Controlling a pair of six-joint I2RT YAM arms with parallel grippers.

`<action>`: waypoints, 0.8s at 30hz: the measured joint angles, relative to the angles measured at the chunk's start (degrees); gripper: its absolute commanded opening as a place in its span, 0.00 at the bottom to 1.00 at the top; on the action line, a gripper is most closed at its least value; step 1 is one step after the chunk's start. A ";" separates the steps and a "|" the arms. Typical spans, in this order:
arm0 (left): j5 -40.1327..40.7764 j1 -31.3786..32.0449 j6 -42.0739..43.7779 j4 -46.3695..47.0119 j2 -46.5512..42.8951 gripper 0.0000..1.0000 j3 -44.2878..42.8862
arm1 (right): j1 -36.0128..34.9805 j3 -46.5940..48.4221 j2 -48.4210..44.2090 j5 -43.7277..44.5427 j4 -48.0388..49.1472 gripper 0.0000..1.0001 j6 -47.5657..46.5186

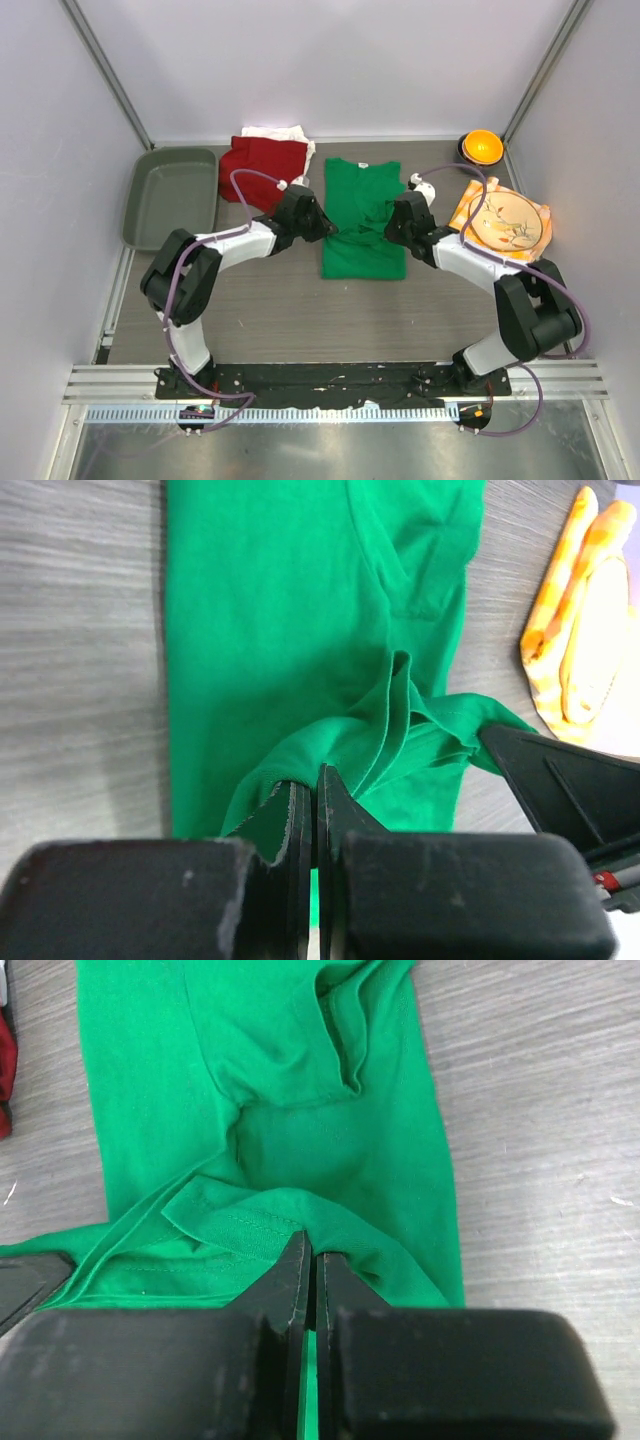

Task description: Fold and stack the t-shirts

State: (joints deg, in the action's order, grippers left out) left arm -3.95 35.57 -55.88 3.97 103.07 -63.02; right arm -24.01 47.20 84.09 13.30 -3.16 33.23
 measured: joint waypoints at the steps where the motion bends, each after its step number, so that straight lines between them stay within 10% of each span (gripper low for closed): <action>1: -0.28 -0.42 0.28 -0.02 1.25 0.02 -0.74 | 0.24 0.57 1.18 -0.26 0.50 0.01 -0.02; 3: -0.81 -1.25 0.72 -0.28 3.89 0.28 -2.47 | 0.90 1.73 3.69 -0.61 1.66 0.04 -0.07; 5: -1.27 -2.05 1.33 -1.25 7.08 0.97 -5.14 | 1.64 2.69 5.92 -0.61 2.27 0.42 -0.07; 8: -1.86 -3.54 1.90 -3.43 12.20 1.00 -10.93 | 3.21 5.60 10.73 0.07 2.91 0.95 0.07; 16: -0.79 -9.81 3.82 -8.87 16.87 1.00 -25.53 | 4.90 14.10 17.31 5.97 3.87 0.98 -1.27; 24: 1.16 -6.93 4.39 -10.49 -2.97 1.00 -8.48 | 0.98 4.74 0.17 6.64 1.29 0.99 -1.66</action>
State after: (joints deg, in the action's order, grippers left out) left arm -2.79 28.64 -51.48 -6.52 100.09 -71.50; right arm -23.03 51.94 84.27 19.94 -1.87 31.57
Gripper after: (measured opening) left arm 0.996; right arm 0.985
